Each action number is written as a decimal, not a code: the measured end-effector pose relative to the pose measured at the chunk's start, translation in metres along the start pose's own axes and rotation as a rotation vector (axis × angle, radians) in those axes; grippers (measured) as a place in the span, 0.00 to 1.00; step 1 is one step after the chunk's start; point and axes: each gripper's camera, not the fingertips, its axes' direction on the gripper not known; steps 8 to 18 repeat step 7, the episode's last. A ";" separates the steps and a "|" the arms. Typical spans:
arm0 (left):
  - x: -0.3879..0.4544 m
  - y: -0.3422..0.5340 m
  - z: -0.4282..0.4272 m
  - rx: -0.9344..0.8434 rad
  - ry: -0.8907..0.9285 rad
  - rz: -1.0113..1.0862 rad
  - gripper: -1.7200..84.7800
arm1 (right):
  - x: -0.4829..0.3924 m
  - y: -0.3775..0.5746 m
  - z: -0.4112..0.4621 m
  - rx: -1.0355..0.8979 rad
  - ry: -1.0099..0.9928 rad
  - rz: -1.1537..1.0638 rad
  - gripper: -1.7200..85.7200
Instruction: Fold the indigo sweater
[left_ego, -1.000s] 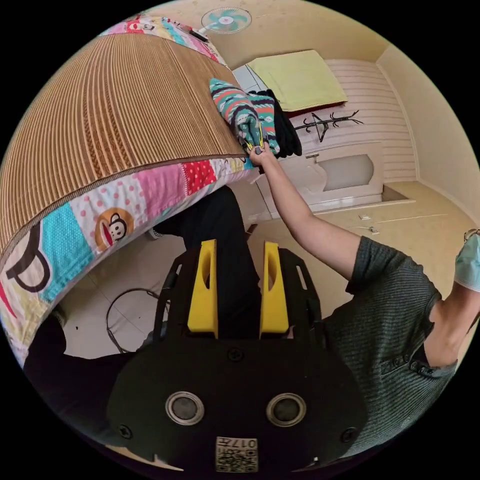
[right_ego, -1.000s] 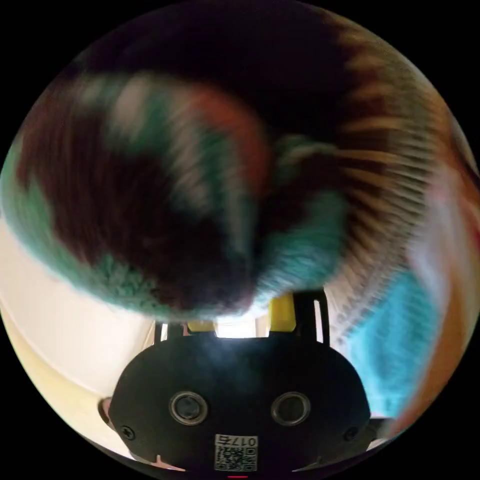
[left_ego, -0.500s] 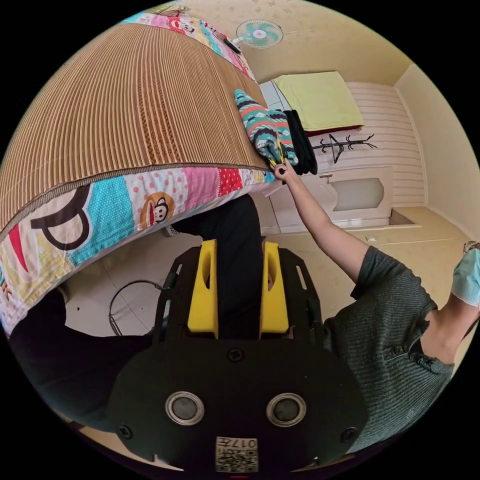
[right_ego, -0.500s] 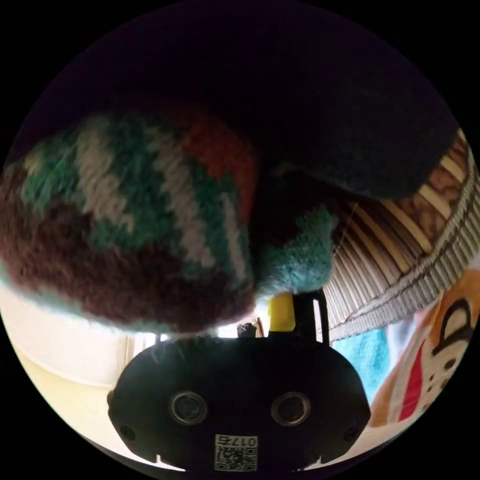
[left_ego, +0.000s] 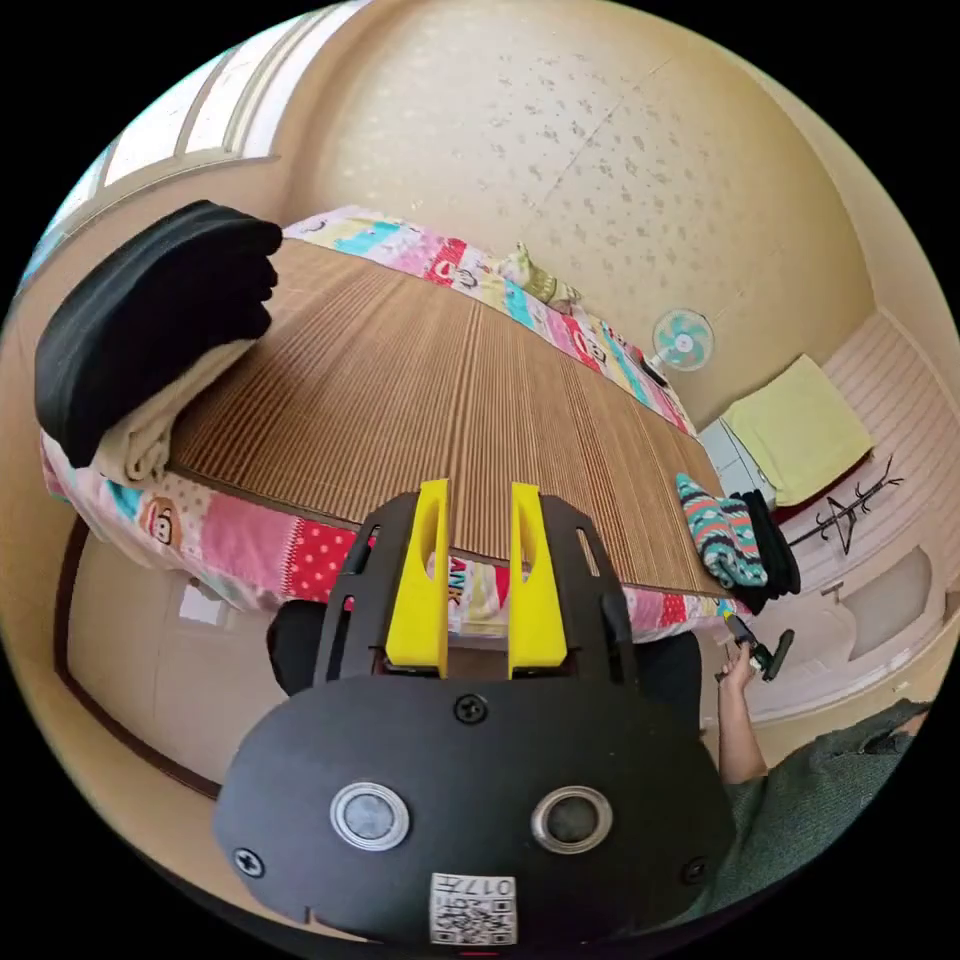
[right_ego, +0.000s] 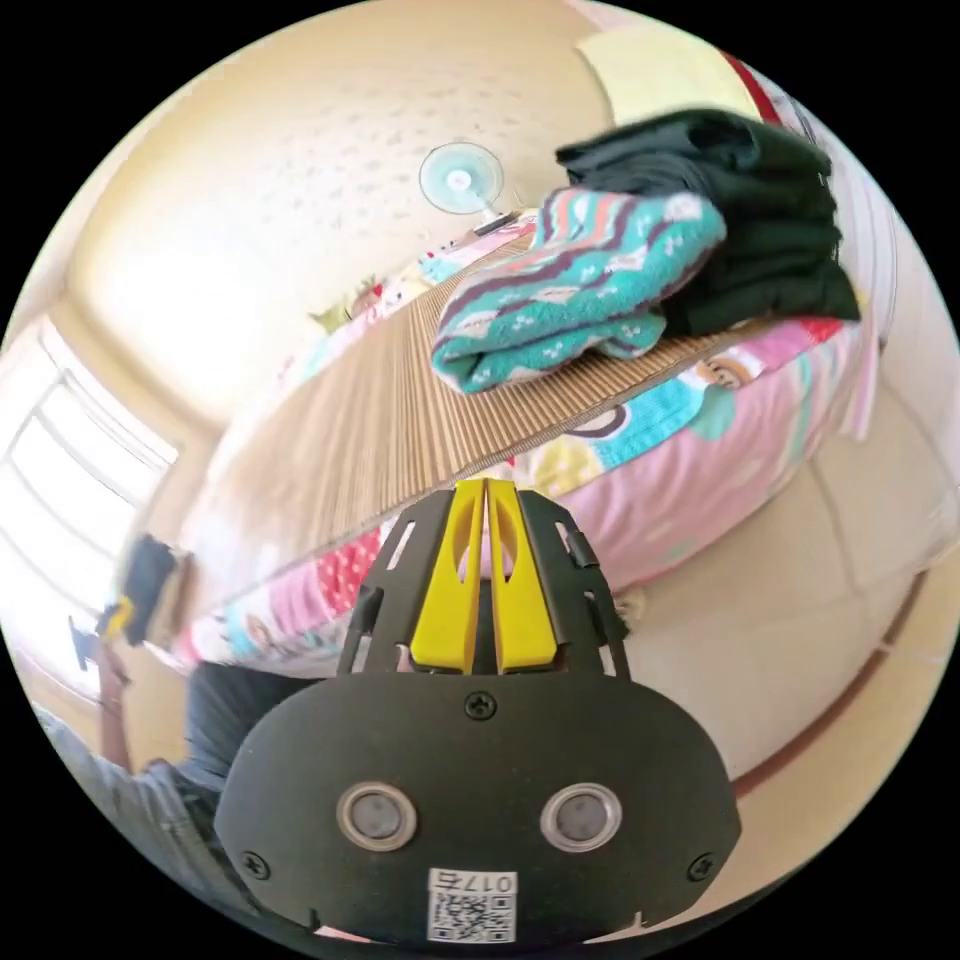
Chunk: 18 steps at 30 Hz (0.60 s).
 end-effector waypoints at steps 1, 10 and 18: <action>-0.020 -0.011 -0.022 0.063 -0.113 -0.042 0.15 | -0.011 0.005 -0.004 0.007 0.058 -0.032 0.03; -0.103 -0.081 -0.097 0.352 -0.493 -0.154 0.21 | -0.008 0.031 -0.031 0.135 0.023 0.226 0.02; -0.103 -0.081 -0.097 0.352 -0.493 -0.154 0.21 | -0.008 0.031 -0.031 0.135 0.023 0.226 0.02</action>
